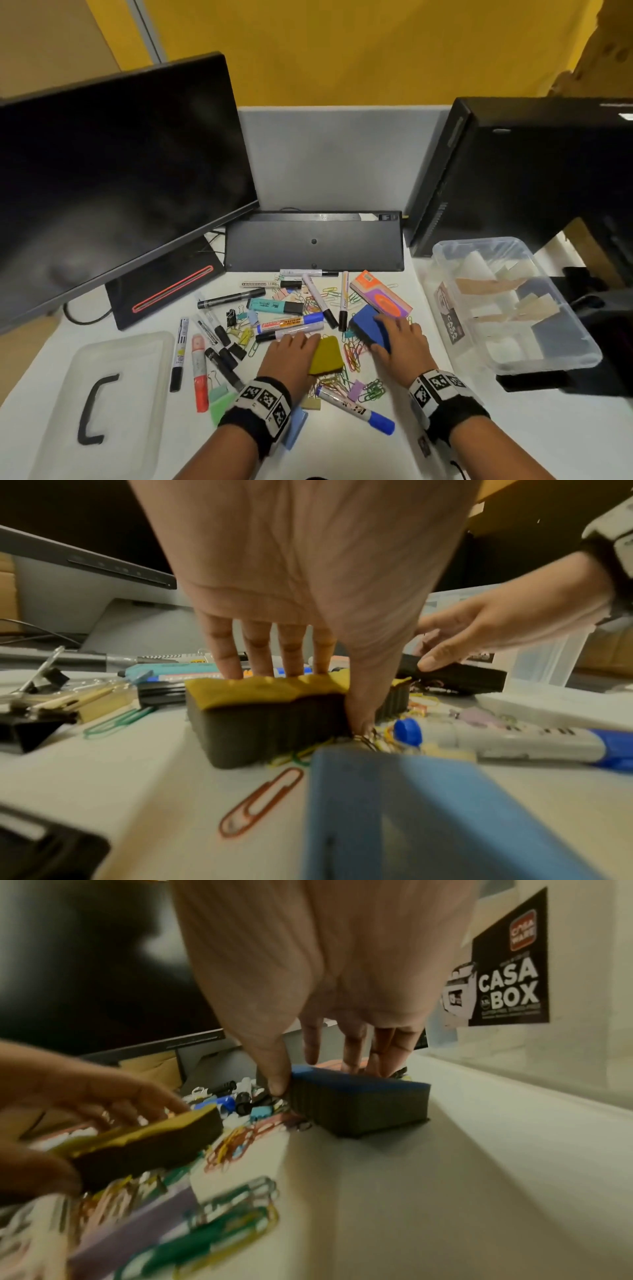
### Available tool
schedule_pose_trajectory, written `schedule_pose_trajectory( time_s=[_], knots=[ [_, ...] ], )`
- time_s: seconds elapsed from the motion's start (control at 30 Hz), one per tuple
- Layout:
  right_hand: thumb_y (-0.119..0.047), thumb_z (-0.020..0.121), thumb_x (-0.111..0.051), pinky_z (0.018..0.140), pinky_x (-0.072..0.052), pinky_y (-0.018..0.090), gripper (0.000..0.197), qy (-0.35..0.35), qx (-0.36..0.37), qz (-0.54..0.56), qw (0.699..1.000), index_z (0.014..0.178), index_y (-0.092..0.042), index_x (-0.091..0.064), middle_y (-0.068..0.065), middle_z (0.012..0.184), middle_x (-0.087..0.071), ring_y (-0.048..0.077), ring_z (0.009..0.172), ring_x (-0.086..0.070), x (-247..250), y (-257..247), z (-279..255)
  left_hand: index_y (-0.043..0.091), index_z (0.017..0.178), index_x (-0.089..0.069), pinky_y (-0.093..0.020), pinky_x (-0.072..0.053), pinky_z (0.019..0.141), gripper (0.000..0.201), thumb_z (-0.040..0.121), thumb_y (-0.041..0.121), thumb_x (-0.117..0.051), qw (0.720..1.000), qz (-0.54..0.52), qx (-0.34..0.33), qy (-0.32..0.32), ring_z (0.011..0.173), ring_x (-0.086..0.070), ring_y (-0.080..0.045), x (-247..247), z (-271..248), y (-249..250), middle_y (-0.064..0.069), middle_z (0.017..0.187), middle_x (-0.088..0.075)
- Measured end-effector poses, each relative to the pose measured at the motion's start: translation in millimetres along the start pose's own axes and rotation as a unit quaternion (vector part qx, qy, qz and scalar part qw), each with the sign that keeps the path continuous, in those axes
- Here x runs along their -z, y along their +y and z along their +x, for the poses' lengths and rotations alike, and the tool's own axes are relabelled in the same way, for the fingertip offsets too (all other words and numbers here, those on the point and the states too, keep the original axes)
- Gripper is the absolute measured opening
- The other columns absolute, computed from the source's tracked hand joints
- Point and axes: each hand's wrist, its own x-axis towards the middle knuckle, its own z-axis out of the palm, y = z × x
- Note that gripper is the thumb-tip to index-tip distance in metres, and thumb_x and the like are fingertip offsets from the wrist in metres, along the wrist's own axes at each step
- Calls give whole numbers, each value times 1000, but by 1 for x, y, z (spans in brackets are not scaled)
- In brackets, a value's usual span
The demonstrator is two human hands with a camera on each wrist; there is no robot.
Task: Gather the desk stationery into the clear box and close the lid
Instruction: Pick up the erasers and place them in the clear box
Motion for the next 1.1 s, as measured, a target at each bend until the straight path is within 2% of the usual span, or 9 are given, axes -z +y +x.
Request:
schedule_pose_trajectory(
  time_s=[0.2,0.3,0.43,0.53,0.63,0.77,0.9,0.97,1.1],
  knots=[
    [-32,79,-69,98,-40,42,65,-1,-46,226,973,135,-30,-36,-2,120,-53,22,113,-44,22,6,-1,28,148,-14,-40,-28,111,74,89,40,-56,999,-32,14,6,130,-37,-23,8,-5,-3,0,145,-37],
    [-25,83,-68,86,-46,32,53,1,-50,369,928,128,-29,-41,-7,108,-52,18,102,-53,37,6,-6,31,147,-17,-36,-36,105,72,88,49,-54,983,-168,37,63,119,-45,-16,30,-21,-14,4,134,-44],
    [-23,89,-57,74,-42,23,29,5,-49,517,855,118,-24,-53,-1,102,-61,10,87,-58,55,2,-9,47,134,-28,-30,-42,96,55,87,43,-57,898,-434,14,66,108,-49,-5,65,-46,-30,21,117,-46],
    [-32,72,-45,68,-40,27,38,7,-62,576,815,106,-20,-58,6,95,-62,12,77,-58,58,-3,-9,45,127,-45,-32,-48,87,42,87,46,-58,836,-543,42,64,102,-58,-11,73,-50,-45,9,116,-59],
    [-33,70,-42,65,-42,29,37,8,-57,613,788,99,-16,-58,5,83,-62,14,70,-57,65,-13,-9,23,101,-62,-36,-47,74,21,90,37,-52,745,-653,109,78,80,-62,-22,79,-47,-53,-7,91,-69],
    [-38,90,-42,67,-43,28,27,-8,-21,575,818,96,-18,-59,3,81,-64,14,71,-61,70,-31,-8,6,96,-64,-41,-47,73,35,90,36,-48,667,-722,173,60,74,-60,-32,76,-34,-65,-17,80,-69],
    [-43,96,-45,70,-47,16,29,-13,14,506,862,109,-21,-59,0,101,-69,9,90,-68,64,-41,-7,7,101,-63,-36,-49,70,33,95,31,-42,669,-724,155,57,76,-63,-27,78,-26,-64,-16,89,-71],
    [-51,89,-47,75,-50,20,36,-14,30,481,876,113,-27,-58,-3,108,-67,8,96,-66,59,-44,-7,9,100,-63,-34,-50,69,31,96,30,-40,672,-723,150,55,77,-65,-23,81,-23,-60,-12,90,-72],
    [-58,81,-48,79,-50,21,46,1,44,452,891,120,-32,-53,-7,118,-60,3,103,-60,52,-50,-10,14,106,-62,-40,-49,85,31,96,33,-39,687,-709,150,51,90,-65,-25,85,-18,-53,-12,101,-70]
  ],
)
